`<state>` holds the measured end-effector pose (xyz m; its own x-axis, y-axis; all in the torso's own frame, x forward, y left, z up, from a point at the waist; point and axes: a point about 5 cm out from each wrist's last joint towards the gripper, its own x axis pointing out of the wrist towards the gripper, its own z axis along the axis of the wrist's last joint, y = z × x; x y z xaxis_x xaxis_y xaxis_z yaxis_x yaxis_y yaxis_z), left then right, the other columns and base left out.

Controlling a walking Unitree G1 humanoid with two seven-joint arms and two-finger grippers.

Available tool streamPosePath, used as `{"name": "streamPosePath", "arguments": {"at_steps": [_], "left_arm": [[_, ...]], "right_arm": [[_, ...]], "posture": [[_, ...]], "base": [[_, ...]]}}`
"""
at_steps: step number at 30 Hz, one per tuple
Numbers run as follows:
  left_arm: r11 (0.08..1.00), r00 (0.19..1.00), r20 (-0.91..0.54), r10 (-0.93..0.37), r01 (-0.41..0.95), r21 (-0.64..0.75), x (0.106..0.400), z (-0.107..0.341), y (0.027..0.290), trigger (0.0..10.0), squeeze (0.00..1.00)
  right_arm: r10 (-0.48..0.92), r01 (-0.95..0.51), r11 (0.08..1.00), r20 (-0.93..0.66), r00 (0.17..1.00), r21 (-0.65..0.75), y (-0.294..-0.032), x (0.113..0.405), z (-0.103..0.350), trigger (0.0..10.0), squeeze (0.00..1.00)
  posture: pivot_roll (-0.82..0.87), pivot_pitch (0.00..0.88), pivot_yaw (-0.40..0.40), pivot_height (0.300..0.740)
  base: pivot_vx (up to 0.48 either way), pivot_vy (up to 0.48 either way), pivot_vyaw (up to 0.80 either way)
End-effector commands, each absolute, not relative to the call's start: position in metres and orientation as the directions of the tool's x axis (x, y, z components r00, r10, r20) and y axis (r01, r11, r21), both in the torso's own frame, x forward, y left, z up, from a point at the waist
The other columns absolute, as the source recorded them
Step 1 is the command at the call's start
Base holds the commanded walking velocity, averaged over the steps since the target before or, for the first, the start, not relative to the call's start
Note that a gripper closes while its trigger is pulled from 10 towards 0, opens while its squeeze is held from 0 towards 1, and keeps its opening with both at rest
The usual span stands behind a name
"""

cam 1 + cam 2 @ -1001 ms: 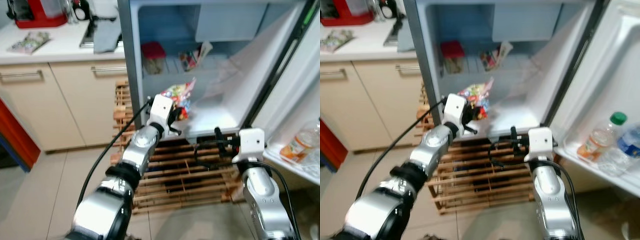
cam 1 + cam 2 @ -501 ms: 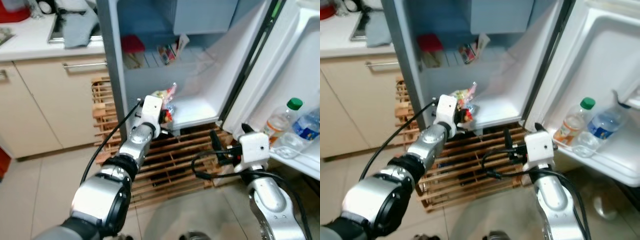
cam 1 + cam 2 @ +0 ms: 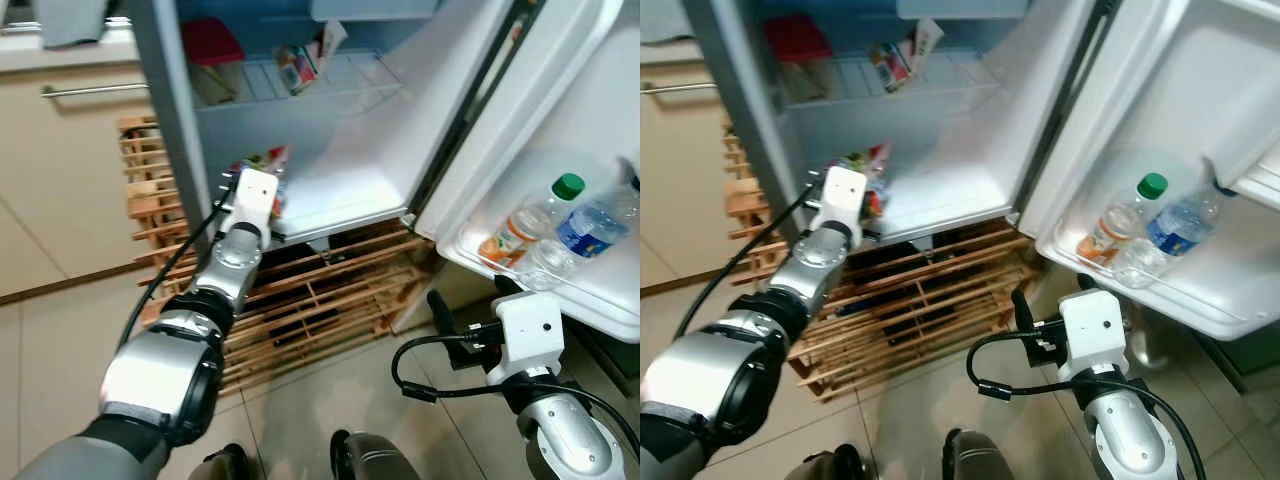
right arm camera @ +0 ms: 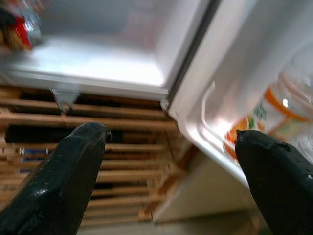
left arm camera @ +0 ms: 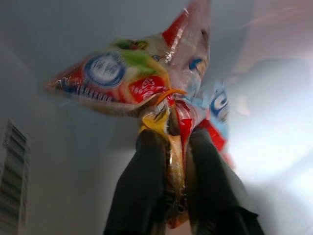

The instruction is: Restocking fridge

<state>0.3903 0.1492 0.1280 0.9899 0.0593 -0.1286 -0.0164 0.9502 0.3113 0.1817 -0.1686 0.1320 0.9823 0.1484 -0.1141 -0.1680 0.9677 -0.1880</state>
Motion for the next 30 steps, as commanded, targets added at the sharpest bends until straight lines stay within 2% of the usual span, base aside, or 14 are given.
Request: {"name": "streamPosePath", "arguments": {"at_steps": [1,5,11,17,24,26,28,30], "left_arm": [[0.954,0.994,-0.065,0.09,-0.068,0.292,0.398,0.148,0.152,10.0,1.0],[0.96,0.994,-0.019,0.109,-0.101,0.26,0.402,0.16,0.155,10.0,1.0],[0.982,0.986,0.038,0.162,-0.165,0.09,0.411,0.19,0.155,10.0,1.0],[0.992,0.995,-0.022,0.101,-0.1,0.074,0.413,0.187,0.138,10.0,1.0],[0.998,0.988,-0.141,-0.057,0.056,-0.009,0.407,0.169,0.097,10.0,1.0],[0.996,0.984,-0.159,-0.073,0.08,0.036,0.405,0.163,0.092,10.0,1.0],[0.994,0.986,-0.147,-0.075,0.085,0.063,0.405,0.164,0.091,10.0,1.0],[0.994,0.99,-0.108,-0.09,0.097,0.059,0.406,0.171,0.089,10.0,1.0]], "right_arm": [[0.148,-0.17,0.966,-0.119,0.982,-0.196,-0.171,0.177,0.138,10.0,0.0],[0.142,-0.166,0.966,-0.131,0.981,-0.196,-0.171,0.174,0.139,10.0,0.0],[0.132,-0.157,0.969,-0.138,0.982,-0.189,-0.169,0.173,0.14,10.0,0.0],[0.14,-0.164,0.971,-0.139,0.98,-0.174,-0.165,0.18,0.138,10.0,0.0],[0.139,-0.16,0.974,-0.133,0.981,-0.161,-0.166,0.191,0.135,10.0,0.0],[0.144,-0.161,0.979,-0.133,0.981,-0.125,-0.164,0.199,0.133,10.0,0.0],[0.153,-0.168,0.978,-0.128,0.98,-0.122,-0.163,0.202,0.133,10.0,0.0],[0.165,-0.179,0.975,-0.111,0.98,-0.129,-0.162,0.214,0.133,10.0,0.0]], "posture": [[-0.48,0.221,-0.095,0.74],[-0.48,0.223,-0.094,0.74],[-0.46,0.218,-0.088,0.74],[-0.43,0.208,-0.081,0.74],[-0.37,0.175,-0.062,0.74],[-0.33,0.141,-0.056,0.74],[-0.33,0.141,-0.056,0.74],[-0.3,0.106,-0.054,0.74]], "base": [[0.0,0.0,0.0],[0.0,0.0,0.0],[0.0,0.0,0.0],[0.0,0.0,0.0],[0.0,0.0,0.0],[0.0,0.0,0.0],[0.0,0.0,0.0],[0.0,0.0,0.0]]}}
